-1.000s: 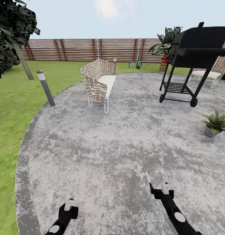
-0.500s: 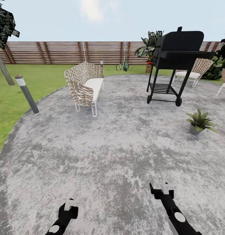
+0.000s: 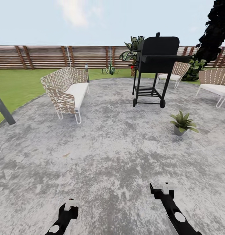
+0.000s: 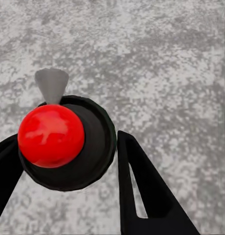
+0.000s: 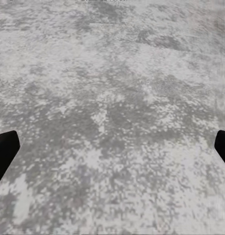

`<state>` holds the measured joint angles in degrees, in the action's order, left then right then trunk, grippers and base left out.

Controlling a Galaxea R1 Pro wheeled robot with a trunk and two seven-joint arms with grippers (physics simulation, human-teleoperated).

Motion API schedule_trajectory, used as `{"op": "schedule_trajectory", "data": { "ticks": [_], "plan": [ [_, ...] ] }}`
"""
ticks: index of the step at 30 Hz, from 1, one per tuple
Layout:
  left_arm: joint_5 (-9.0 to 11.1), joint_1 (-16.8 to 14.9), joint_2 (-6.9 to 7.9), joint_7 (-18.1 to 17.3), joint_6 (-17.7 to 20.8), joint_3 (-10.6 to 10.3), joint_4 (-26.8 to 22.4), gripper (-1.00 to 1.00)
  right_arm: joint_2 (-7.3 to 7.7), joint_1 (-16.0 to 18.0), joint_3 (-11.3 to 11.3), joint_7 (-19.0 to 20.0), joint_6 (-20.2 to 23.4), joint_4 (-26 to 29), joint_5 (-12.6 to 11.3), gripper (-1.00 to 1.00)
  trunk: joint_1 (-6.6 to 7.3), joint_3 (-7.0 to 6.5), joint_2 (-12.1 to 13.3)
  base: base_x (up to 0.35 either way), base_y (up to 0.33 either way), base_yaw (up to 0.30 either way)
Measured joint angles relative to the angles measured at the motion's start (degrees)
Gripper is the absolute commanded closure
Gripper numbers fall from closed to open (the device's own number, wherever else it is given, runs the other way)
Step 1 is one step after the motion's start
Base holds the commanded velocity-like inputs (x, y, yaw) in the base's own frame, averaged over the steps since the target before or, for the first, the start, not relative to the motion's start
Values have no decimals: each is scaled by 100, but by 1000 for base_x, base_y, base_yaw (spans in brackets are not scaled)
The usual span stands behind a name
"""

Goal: Pick up the pesticide atomizer in the garden and spray insectifuge to fully cover both potted plants in the garden.

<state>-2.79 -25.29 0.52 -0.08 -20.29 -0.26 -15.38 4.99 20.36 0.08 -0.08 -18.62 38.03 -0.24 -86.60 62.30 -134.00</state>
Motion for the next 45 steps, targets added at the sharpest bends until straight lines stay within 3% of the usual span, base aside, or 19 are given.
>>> {"op": "schedule_trajectory", "data": {
  "ticks": [33, 45],
  "plan": [
    [0, 3, -2, -8, -9, 0, 0, 100, -1, 0, 0, 10, 0, 0, 0, -100, 0, -175, 0, 211, -210, -260],
    [0, 8, -2, -8, -18, 0, 2, 100, -5, 0, 0, 16, 0, 0, 0, -100, -2, -238, 0, 172, -109, -260]
  ]
}}
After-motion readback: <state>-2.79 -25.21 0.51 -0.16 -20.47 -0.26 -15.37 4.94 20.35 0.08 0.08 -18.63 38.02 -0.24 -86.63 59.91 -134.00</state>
